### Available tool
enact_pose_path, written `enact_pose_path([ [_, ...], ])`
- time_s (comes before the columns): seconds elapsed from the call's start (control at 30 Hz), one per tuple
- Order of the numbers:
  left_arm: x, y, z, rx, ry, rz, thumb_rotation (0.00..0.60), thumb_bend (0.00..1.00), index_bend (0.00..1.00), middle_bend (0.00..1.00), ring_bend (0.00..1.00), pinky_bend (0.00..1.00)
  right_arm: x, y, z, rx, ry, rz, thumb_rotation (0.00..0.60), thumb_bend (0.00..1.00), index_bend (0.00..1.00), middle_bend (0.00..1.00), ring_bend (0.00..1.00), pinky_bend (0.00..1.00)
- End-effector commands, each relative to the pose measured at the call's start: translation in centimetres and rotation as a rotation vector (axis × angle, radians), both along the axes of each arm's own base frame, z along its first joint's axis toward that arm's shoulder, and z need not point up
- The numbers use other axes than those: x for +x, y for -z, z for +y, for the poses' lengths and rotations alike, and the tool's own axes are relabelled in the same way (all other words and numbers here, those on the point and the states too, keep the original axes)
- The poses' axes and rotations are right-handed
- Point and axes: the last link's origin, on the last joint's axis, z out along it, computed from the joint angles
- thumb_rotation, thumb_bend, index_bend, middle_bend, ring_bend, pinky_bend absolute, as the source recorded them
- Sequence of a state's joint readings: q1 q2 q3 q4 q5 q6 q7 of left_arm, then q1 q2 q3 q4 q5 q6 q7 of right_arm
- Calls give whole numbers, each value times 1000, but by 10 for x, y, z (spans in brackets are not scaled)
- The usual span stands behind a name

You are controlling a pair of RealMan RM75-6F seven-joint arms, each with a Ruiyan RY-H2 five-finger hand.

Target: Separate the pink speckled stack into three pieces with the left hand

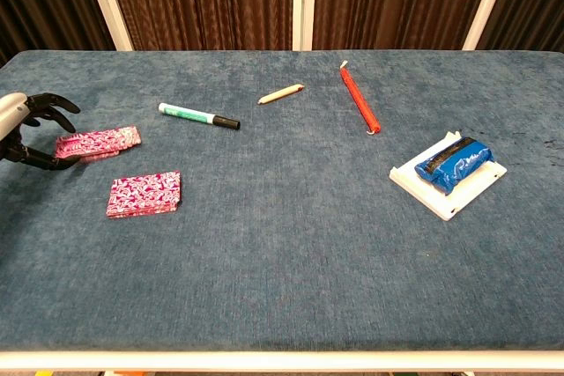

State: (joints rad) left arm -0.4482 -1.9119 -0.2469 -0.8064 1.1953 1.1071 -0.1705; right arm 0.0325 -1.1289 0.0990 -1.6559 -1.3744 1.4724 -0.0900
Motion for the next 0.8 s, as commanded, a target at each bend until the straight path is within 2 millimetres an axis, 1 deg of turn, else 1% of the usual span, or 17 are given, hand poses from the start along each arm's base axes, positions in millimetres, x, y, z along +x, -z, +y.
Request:
enact_pose_path([
  [0.03, 1, -1, -1, 3, 6, 0, 600, 239, 222, 308, 153, 177, 0, 0, 0, -1, -2, -1, 600, 101, 0, 0, 0, 0],
  [0.23, 9, -5, -2, 11, 35, -4, 600, 237, 217, 295, 141, 176, 0, -1, 0, -9, -10, -4, 600, 101, 0, 0, 0, 0],
  [0.4, 24, -8, -8, -1, 77, -21, 600, 237, 217, 293, 140, 176, -1, -2, 0, -12, -12, -8, 600, 101, 0, 0, 0, 0],
  [0.6, 48, -1, -28, -73, 136, -25, 600, 237, 217, 306, 140, 183, -2, -2, -1, -13, -10, -15, 600, 101, 0, 0, 0, 0],
  [0.8, 74, 16, -51, -169, 159, -31, 600, 237, 217, 317, 140, 186, -2, -3, -2, -20, -10, -22, 600, 101, 0, 0, 0, 0],
])
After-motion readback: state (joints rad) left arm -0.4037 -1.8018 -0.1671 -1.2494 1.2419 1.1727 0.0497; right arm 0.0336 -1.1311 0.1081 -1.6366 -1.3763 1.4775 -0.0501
